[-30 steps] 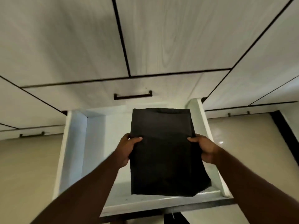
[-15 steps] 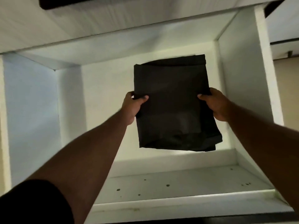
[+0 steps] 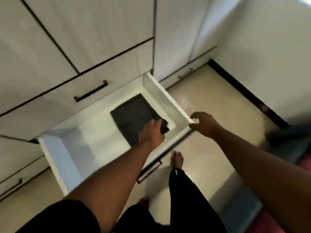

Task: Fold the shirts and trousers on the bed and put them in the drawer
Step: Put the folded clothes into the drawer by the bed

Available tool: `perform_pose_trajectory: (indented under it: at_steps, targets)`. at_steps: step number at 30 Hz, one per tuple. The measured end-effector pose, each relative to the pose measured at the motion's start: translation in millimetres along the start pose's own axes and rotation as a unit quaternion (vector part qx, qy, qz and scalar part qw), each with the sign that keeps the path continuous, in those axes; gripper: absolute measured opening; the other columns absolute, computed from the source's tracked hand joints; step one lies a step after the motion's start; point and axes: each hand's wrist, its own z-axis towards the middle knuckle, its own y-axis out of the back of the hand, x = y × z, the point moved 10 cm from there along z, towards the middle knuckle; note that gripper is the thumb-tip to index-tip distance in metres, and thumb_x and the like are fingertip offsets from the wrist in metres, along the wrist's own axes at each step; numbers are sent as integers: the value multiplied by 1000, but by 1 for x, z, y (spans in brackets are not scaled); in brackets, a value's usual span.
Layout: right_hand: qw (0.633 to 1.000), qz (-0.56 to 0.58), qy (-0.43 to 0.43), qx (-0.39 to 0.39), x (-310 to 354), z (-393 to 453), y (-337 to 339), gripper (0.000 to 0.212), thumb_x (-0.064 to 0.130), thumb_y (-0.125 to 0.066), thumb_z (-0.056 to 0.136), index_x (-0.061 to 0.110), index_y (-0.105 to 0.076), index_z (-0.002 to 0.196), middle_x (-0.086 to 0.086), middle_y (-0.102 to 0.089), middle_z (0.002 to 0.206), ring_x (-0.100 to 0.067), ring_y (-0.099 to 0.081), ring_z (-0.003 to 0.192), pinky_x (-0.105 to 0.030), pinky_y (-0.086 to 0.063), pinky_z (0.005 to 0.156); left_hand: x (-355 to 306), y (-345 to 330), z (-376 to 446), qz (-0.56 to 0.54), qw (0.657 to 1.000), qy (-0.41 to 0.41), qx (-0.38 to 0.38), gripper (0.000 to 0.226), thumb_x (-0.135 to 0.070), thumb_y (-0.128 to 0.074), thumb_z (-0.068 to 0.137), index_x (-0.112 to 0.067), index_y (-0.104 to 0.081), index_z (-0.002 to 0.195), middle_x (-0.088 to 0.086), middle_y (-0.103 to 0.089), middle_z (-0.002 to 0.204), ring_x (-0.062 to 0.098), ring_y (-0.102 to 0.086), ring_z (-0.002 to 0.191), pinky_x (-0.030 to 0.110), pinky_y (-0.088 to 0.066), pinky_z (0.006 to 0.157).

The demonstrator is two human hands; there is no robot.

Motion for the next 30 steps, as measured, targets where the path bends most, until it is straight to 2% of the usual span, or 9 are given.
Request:
perform_pose_trajectory:
  at_steps: [3,6,10,14,17,21,26,28,30]
  targets:
    - [998,-6,-49,-49,-40,-109,39,40,26,-72,85,13,-61,121,-13,-57,127,-28,-52,117,-30,-38,96,-108,14,-62,79,988,-131,-19,57,-33,-59,88,-27,-39,141,4,-42,139,29,-42,127,50,-43,98]
    - [988,-16,-111,-107,-92,-219,67,40,31,-68,88,17,-59,124,-9,-55,128,-26,-53,116,-33,-42,96,-211,-8,-137,108,959,-263,-12,54,-30,-56,90,-28,-39,141,2,-44,138,28,-42,126,48,-40,99]
    - [960,18,-205,-191,-178,-372,88,38,25,-67,87,16,-60,123,-12,-55,121,-30,-55,112,-33,-43,92,-326,-80,-250,163,903,-395,37,55,-30,-56,90,-27,-38,142,4,-44,141,29,-42,127,47,-38,99]
    - [912,59,-299,-276,-269,-536,78,39,21,-67,83,14,-62,122,-14,-58,122,-32,-53,116,-34,-41,95,-416,-174,-356,200,854,-471,90,53,-31,-56,90,-27,-40,140,3,-44,139,29,-43,127,48,-41,98]
    - [849,130,-385,-338,-330,-667,31,40,20,-67,84,11,-61,122,-15,-58,124,-31,-51,119,-33,-37,99,-467,-265,-440,206,814,-517,166,54,-26,-55,86,-26,-44,139,7,-47,137,32,-48,125,45,-44,100]
    - [732,220,-502,-405,-377,-834,-71,32,20,-65,85,10,-64,116,-13,-61,120,-31,-52,118,-33,-37,99,-499,-394,-576,213,731,-585,280,69,-28,-44,66,-15,-51,134,15,-55,129,35,-54,119,43,-46,98]
    - [589,309,-598,-447,-412,-972,-167,27,15,-67,82,3,-68,107,-17,-64,115,-30,-57,112,-32,-39,96,-505,-511,-714,145,656,-609,422,63,-4,-50,67,-5,-57,129,14,-60,126,24,-55,117,27,-40,100]
    - [524,337,-617,-481,-425,-1013,-195,21,8,-68,79,0,-70,99,-14,-68,108,-28,-60,105,-26,-40,90,-510,-554,-747,125,647,-601,452,59,6,-50,69,-4,-59,127,9,-62,118,22,-59,105,27,-45,93]
    - [474,358,-628,-503,-439,-1043,-216,16,2,-67,79,-3,-71,94,-7,-69,100,-21,-61,97,-14,-38,77,-516,-597,-767,123,650,-576,480,60,18,-48,71,-7,-60,124,5,-61,105,17,-58,79,21,-47,69]
